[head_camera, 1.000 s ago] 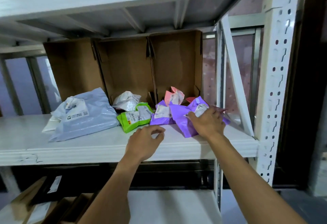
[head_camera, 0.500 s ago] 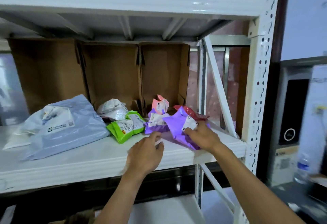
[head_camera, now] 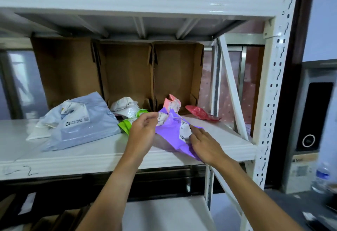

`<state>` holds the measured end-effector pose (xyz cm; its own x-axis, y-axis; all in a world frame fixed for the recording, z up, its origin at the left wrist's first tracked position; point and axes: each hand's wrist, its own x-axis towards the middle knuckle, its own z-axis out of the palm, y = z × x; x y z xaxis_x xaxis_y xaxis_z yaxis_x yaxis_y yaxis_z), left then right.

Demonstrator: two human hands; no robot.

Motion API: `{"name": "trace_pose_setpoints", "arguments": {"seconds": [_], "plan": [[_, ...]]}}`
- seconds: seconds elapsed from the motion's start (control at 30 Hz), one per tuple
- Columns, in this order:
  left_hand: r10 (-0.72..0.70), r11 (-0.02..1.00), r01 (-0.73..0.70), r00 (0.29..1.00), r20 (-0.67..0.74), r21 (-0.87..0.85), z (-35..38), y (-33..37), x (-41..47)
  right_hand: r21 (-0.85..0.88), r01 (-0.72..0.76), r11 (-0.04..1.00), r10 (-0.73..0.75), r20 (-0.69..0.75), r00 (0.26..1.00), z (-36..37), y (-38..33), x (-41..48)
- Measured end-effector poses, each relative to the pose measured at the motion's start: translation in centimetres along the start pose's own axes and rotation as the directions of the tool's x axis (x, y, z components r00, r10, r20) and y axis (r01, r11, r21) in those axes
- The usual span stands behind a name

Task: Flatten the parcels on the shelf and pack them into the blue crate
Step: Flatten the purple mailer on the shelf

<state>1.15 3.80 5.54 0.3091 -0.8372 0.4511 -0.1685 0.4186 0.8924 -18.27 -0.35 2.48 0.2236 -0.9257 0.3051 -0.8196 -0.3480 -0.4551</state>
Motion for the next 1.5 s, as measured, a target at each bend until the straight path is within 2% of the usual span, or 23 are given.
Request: {"name": "trace_pose_setpoints", "arguments": {"seconds": [0.1,0.23,0.3,0.4,0.47,0.53,0.6,0.73,0.8,0.93,1.0,1.1,1.3,1.4,1.5], "plan": [[0.115,0.947,-0.176,0.967,0.228,0.268,0.2,2.5,-0.9,-0.056,0.065,0.996,-0.067,-0.042,0.997,1.1,0.0,-0.2],[0.035,0.686,-0.362,0.883,0.467,0.632,2.6,2.0,-0.1,-0.162,0.16,0.974,-0.175,-0.08,0.981,2.2,0.7,0.1],[-0.03,0.591,-0.41,0.85,0.527,0.695,3.8,1.0,0.1,-0.154,0.194,0.969,-0.209,-0.088,0.974,2.2,1.1,0.2],[-0.023,0.484,-0.493,0.819,0.574,0.723,5.2,-0.5,0.2,-0.107,0.226,0.968,-0.235,-0.081,0.969,1.8,1.6,0.3],[-0.017,0.442,-0.511,0.817,0.577,0.737,5.5,-1.3,0.5,-0.118,0.229,0.966,-0.238,-0.073,0.969,1.8,1.6,0.4],[-0.06,0.441,-0.483,0.825,0.562,0.756,5.6,-1.9,0.6,-0.171,0.239,0.956,-0.252,-0.056,0.966,1.9,1.7,0.6],[-0.121,0.461,-0.424,0.84,0.528,0.779,5.4,-2.5,0.3,-0.169,0.225,0.96,-0.232,-0.026,0.972,2.0,1.8,1.0],[-0.169,0.533,-0.309,0.873,0.457,0.788,4.9,-3.2,-0.7,-0.038,0.151,0.988,-0.151,0.014,0.988,1.7,1.4,1.5],[-0.147,0.47,-0.337,0.882,0.449,0.816,5.2,-3.6,-1.1,0.043,0.116,0.992,-0.117,0.018,0.993,1.3,1.2,1.7],[-0.16,0.341,-0.359,0.889,0.43,0.869,5.9,-5.3,-0.2,0.173,0.176,0.969,-0.165,-0.076,0.983,1.0,0.7,2.1],[-0.191,0.309,-0.339,0.893,0.407,0.889,6.1,-5.9,0.8,0.12,0.216,0.969,-0.209,-0.071,0.975,1.3,0.5,2.4],[-0.282,0.362,-0.235,0.895,0.346,0.902,6.5,-5.6,1.9,-0.034,0.239,0.97,-0.24,-0.033,0.97,1.9,0.2,3.5],[-0.381,0.339,-0.157,0.879,0.288,0.928,5.0,-5.7,4.3,-0.079,0.141,0.987,-0.138,0.047,0.989,1.2,-0.1,6.2],[-0.353,0.315,-0.194,0.885,0.305,0.929,4.7,-6.3,5.0,-0.178,0.218,0.96,-0.203,0.095,0.974,1.9,-0.3,6.6],[-0.252,0.281,-0.322,0.884,0.394,0.904,5.2,-6.8,5.6,-0.182,0.259,0.949,-0.241,0.115,0.964,2.0,-0.4,6.6]]}}
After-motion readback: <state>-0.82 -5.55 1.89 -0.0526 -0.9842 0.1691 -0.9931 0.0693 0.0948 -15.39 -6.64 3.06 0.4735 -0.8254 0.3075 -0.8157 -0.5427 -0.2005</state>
